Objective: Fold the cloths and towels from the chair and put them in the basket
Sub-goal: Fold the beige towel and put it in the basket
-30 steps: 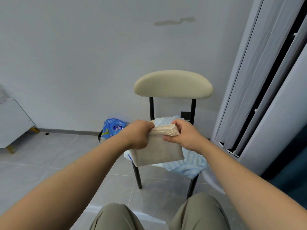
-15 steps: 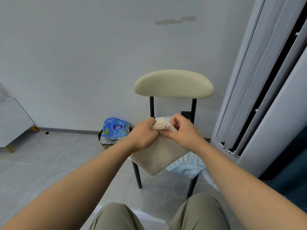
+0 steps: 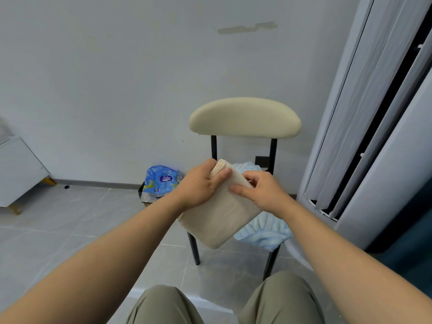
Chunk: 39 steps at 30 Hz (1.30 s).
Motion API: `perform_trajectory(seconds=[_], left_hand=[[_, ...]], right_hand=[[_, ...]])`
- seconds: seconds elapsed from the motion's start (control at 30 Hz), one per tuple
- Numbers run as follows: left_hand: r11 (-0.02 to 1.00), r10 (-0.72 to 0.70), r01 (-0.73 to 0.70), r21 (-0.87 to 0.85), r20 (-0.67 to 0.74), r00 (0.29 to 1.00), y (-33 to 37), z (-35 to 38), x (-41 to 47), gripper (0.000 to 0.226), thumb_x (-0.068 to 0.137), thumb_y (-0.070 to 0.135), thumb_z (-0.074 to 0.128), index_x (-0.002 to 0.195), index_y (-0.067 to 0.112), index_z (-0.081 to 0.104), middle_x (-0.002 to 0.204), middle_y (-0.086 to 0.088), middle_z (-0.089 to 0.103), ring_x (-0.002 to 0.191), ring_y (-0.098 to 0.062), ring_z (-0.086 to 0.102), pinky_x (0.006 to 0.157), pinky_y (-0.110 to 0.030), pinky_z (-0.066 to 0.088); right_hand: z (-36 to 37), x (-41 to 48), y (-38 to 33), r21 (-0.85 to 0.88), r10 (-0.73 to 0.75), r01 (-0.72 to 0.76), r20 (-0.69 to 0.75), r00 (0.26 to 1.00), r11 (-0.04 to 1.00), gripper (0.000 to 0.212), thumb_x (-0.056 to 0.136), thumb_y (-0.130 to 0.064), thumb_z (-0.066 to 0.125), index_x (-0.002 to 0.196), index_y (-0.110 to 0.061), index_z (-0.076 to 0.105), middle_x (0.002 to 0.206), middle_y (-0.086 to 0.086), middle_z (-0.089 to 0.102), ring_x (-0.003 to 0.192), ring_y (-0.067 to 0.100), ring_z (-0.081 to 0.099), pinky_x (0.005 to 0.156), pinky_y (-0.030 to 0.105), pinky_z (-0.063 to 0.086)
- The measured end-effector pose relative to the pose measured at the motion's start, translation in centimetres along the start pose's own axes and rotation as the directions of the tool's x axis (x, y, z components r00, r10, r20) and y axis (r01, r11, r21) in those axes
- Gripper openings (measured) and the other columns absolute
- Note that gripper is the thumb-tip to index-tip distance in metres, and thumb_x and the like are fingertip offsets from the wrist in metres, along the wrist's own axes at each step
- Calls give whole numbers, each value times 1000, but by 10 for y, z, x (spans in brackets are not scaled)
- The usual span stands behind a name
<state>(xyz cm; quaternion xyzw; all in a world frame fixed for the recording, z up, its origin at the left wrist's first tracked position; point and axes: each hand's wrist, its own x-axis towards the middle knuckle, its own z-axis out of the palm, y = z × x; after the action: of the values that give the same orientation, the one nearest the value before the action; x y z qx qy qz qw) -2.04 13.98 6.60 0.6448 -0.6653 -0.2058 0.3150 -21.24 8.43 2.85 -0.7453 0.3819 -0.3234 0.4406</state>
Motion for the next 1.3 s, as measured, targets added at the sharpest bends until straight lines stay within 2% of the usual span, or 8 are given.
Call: perform_trajectory(seconds=[0.2, 0.33, 0.57, 0.7, 0.8, 0.93, 1.1, 1.3], left_hand=[[1000, -17, 17, -1, -137, 990, -8, -10, 8, 43, 96, 55, 50, 90, 13, 54, 84, -3, 63, 83, -21, 59, 76, -38, 48], [999, -25, 29, 14, -196, 980, -14, -29, 13, 45, 98, 53, 48, 87, 9, 51, 77, -3, 56, 73, -19, 52, 68, -34, 42], [993, -37, 54, 109, -160, 986, -32, -44, 17, 47, 98, 56, 45, 77, 15, 48, 72, 0, 56, 67, -17, 51, 64, -34, 40], [986, -86, 101, 133, -117, 989, -46, -45, 14, 48, 98, 56, 45, 72, 15, 46, 66, 5, 51, 63, -14, 48, 59, -31, 36], [983, -116, 126, 133, -82, 990, -52, -44, 10, 49, 99, 55, 44, 70, 15, 45, 64, 5, 48, 60, -12, 45, 58, -29, 34], [982, -155, 164, 93, -88, 984, -60, -48, 8, 56, 98, 56, 45, 76, 5, 49, 66, 2, 48, 61, -14, 45, 61, -30, 36], [984, -166, 174, 41, -140, 976, -54, -44, 9, 54, 98, 56, 46, 76, 7, 48, 67, 1, 48, 62, -15, 44, 60, -31, 36], [983, -183, 185, -7, -169, 968, -38, -35, 11, 59, 98, 59, 42, 83, 3, 54, 73, -1, 54, 67, -18, 49, 65, -34, 41]], right_hand=[[-6, -2, 2, -42, 51, -48, 67, 996, 998, 52, 84, -53, 74, 59, -12, 51, 57, -7, 43, 54, 7, 41, 54, 20, 34], [-13, -4, 10, -103, 171, -155, 172, 970, 983, 69, 70, -74, 71, 81, -5, 70, 80, 10, 70, 73, 16, 64, 72, 37, 56], [-17, -5, -11, -198, 127, -57, 359, 925, 978, 78, 65, -72, 77, 92, 1, 67, 84, 12, 62, 77, 14, 56, 75, 34, 47], [-19, -12, -36, -134, 28, 35, 442, 897, 990, 36, 81, -39, 80, 97, -8, 75, 114, -11, 64, 104, 0, 60, 88, 14, 43], [-22, -13, -46, -60, -33, 66, 437, 899, 996, 16, 85, -26, 78, 95, -13, 78, 116, -19, 64, 109, -6, 59, 87, 10, 43], [-21, -10, -48, -98, -10, 52, 389, 921, 994, 19, 88, -37, 73, 86, -20, 79, 112, -15, 68, 98, -3, 62, 82, 16, 47], [-22, 3, -32, -252, 148, -87, 234, 961, 964, 72, 84, -74, 55, 88, -4, 71, 94, 3, 73, 81, 10, 67, 79, 33, 59], [-24, 5, -9, 33, 289, -299, 176, 941, 954, 46, 92, -56, 60, 92, -12, 73, 91, 5, 77, 81, 24, 75, 84, 41, 58]])
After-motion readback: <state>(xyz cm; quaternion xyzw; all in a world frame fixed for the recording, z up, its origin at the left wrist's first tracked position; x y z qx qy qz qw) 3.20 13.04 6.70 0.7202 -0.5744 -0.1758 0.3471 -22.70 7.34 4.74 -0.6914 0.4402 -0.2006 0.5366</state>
